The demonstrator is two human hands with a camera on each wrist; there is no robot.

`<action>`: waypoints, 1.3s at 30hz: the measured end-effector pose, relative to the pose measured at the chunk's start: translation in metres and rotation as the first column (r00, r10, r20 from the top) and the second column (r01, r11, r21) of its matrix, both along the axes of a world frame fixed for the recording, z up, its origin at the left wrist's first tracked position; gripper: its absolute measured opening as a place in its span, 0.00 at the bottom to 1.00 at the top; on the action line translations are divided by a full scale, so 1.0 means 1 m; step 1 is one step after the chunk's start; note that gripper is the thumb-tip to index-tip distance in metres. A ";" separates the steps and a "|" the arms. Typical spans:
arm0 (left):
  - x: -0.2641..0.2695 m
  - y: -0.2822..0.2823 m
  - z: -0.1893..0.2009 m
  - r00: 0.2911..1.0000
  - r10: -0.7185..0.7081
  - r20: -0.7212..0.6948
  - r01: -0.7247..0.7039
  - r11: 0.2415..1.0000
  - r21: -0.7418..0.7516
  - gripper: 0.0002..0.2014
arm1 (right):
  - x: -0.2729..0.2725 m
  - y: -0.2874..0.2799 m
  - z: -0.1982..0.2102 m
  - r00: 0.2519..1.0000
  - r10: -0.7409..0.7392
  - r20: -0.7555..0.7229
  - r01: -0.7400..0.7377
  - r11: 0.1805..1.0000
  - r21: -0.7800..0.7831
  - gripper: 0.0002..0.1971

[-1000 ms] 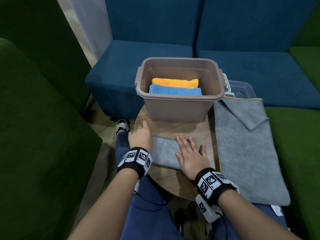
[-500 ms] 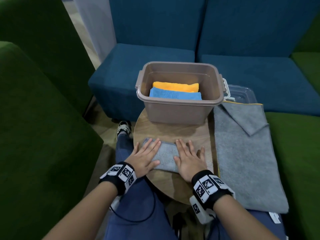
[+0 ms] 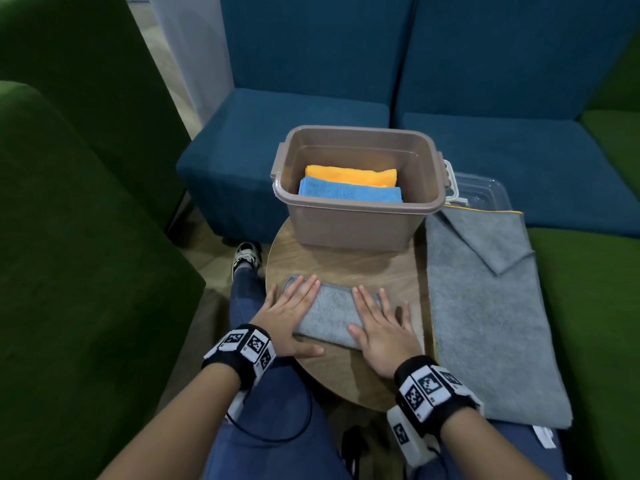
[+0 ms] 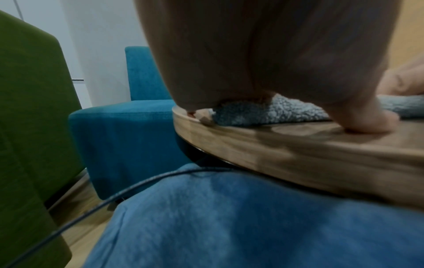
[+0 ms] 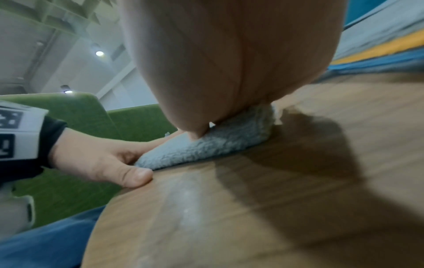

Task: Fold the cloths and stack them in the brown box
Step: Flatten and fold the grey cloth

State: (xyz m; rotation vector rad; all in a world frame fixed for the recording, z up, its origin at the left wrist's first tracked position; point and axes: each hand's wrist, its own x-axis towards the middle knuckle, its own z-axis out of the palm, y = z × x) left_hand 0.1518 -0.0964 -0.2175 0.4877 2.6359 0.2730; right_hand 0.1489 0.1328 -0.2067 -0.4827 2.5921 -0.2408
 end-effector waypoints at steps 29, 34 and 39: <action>-0.007 0.007 0.035 0.978 0.148 -0.148 -0.111 0.966 0.233 0.29 | 0.007 -0.005 0.022 0.986 -0.028 -0.167 0.031 0.999 0.016 0.44; -0.008 0.002 0.069 0.854 0.521 0.009 -0.334 0.534 0.776 0.11 | -0.003 0.005 0.035 0.897 -0.363 -0.252 0.221 0.862 -0.456 0.13; -0.017 0.003 0.080 0.691 0.683 0.238 -0.415 0.104 0.904 0.01 | -0.015 0.013 0.059 0.872 -0.466 0.152 0.325 0.317 -0.891 0.07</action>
